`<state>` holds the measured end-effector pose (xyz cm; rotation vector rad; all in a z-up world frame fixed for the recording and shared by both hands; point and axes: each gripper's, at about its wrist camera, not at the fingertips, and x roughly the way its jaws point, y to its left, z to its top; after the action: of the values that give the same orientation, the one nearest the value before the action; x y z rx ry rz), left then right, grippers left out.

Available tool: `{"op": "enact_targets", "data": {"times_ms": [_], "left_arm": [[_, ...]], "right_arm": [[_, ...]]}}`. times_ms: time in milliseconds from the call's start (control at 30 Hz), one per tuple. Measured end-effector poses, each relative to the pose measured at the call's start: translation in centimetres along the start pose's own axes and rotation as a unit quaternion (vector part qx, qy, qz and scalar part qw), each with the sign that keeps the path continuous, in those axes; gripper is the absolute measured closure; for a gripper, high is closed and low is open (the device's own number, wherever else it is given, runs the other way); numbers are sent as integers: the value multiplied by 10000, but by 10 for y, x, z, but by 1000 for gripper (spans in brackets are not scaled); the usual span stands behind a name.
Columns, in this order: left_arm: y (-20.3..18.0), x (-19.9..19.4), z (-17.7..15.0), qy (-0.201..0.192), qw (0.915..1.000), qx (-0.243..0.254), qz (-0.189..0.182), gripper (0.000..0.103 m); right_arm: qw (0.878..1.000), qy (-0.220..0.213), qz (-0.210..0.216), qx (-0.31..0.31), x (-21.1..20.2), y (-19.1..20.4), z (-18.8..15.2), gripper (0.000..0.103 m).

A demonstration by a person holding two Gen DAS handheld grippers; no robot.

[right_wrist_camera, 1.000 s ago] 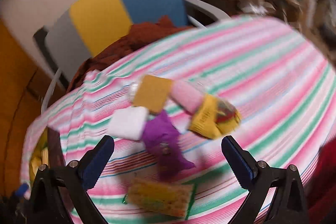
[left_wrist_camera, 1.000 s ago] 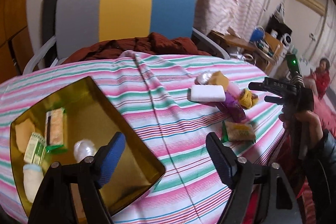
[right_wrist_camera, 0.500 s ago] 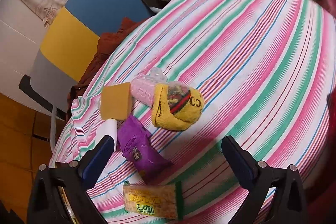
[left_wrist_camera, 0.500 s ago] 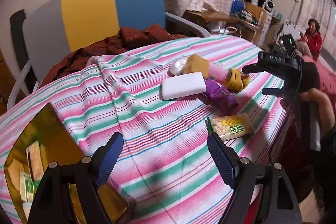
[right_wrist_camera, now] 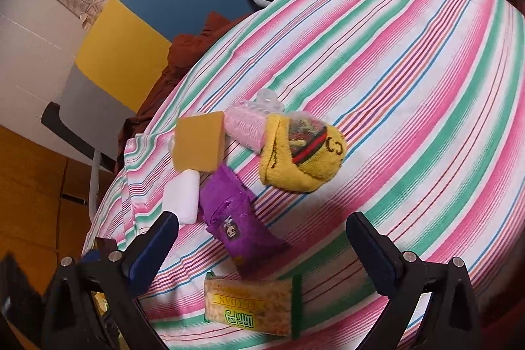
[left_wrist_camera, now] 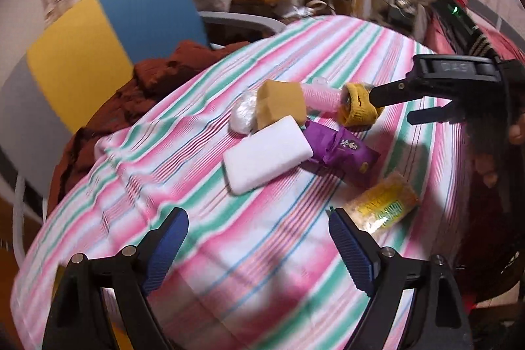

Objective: Organize objects
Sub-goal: 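Move both grippers back over the pile of items, then grasp the white foam block with the left gripper while the right grasps the purple packet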

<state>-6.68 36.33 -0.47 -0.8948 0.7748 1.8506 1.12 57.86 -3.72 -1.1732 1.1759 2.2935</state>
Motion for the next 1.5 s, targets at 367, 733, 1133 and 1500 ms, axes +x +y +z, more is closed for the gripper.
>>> {"op": "enact_targets", "data": {"times_ms": [367,733,1133,1500], "left_arm": [[5,61,35,356,9917,1176,-371,13],[8,102,49,477,9791,1738,-939,13],[20,113,38,592,9860,869,-1291,30],[45,73,-6,578,9880,-1042,-984,37]], "right_arm": [[9991,190,316,-202,5,9,-1,0],[9978,469,256,-395,20,16,-4,0],[9970,576,166,-499,29,19,-4,0],[9867,843,-385,-1334,48,38,-14,7]]}}
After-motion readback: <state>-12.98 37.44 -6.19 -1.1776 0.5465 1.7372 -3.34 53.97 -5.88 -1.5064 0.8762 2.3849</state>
